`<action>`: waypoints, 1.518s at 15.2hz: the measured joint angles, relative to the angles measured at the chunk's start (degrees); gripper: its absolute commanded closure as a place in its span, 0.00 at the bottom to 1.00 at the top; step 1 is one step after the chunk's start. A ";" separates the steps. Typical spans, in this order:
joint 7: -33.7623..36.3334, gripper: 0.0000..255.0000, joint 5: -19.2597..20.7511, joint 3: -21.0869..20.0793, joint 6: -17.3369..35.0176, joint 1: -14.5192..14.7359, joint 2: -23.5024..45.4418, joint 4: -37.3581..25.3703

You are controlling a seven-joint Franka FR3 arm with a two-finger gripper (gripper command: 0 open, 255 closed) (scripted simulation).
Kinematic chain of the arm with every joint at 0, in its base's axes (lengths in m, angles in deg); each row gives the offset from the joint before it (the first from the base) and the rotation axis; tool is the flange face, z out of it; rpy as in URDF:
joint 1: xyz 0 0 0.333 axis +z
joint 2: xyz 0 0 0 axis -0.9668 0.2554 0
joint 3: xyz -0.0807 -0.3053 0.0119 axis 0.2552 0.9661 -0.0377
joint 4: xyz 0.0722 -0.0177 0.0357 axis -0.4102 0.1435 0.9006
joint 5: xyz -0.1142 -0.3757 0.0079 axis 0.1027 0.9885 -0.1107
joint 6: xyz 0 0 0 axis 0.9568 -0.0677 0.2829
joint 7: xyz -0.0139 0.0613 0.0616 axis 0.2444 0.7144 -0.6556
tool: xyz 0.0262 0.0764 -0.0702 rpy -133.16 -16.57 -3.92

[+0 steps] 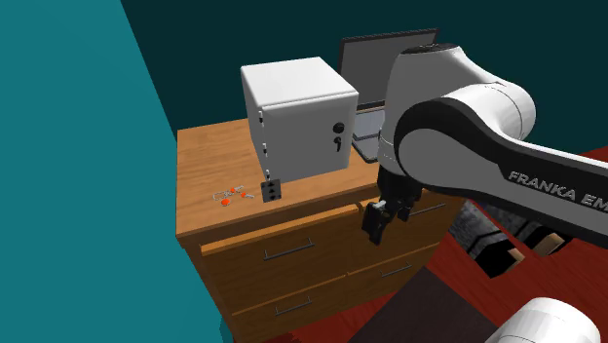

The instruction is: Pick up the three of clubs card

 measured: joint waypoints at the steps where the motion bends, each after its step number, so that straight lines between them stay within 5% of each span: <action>1: 0.00 0.00 0.00 0.00 0.00 0.00 0.00 0.00; 4: 1.96 0.00 -0.28 -1.65 6.64 0.04 0.52 2.63; 15: 14.66 0.00 3.20 -11.45 43.42 -2.74 11.77 8.82; 19: 22.29 0.00 8.98 -16.51 55.73 -7.13 19.04 7.15; 23: 34.61 0.00 20.11 -24.14 66.03 -15.05 25.74 4.59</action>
